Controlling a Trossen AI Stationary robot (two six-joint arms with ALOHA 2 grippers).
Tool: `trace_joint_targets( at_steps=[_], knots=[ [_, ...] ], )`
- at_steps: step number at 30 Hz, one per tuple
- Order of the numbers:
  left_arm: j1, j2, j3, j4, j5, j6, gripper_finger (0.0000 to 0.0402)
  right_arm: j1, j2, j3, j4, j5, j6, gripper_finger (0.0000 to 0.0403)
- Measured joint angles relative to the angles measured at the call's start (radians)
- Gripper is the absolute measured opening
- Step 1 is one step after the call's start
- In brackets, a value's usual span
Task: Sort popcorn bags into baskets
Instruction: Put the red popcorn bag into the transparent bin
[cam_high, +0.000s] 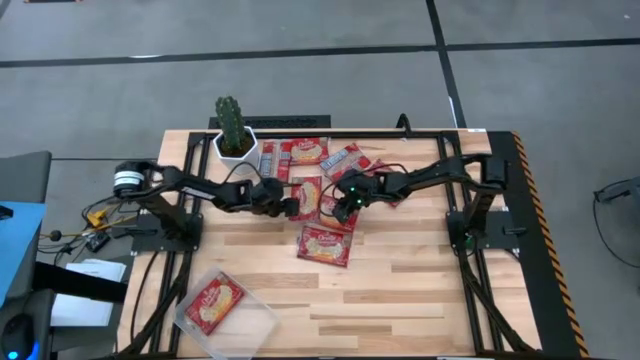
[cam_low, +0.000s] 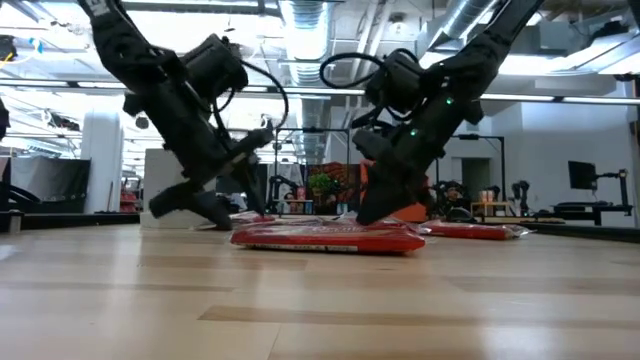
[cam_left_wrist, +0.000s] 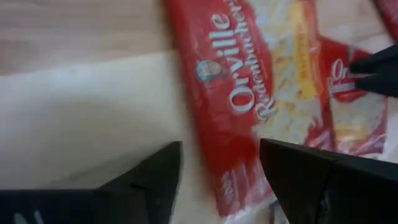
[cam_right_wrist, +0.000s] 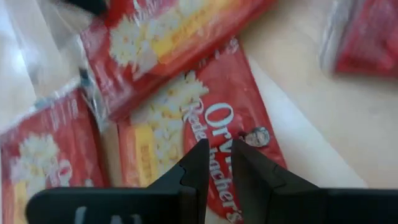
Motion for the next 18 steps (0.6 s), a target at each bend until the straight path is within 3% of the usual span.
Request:
trace_joint_targets(
  at_steps=[9,18],
  knots=[
    [0.009,0.103,0.001,0.217,0.047,-0.005,0.0210,-0.006,0.004,-0.002,0.003,0.000,-0.042,0.0092],
    [0.009,0.106,0.000,0.243,0.048,0.007,0.0185,-0.006,0.005,-0.002,0.044,0.003,-0.098,0.0092]
  ],
)
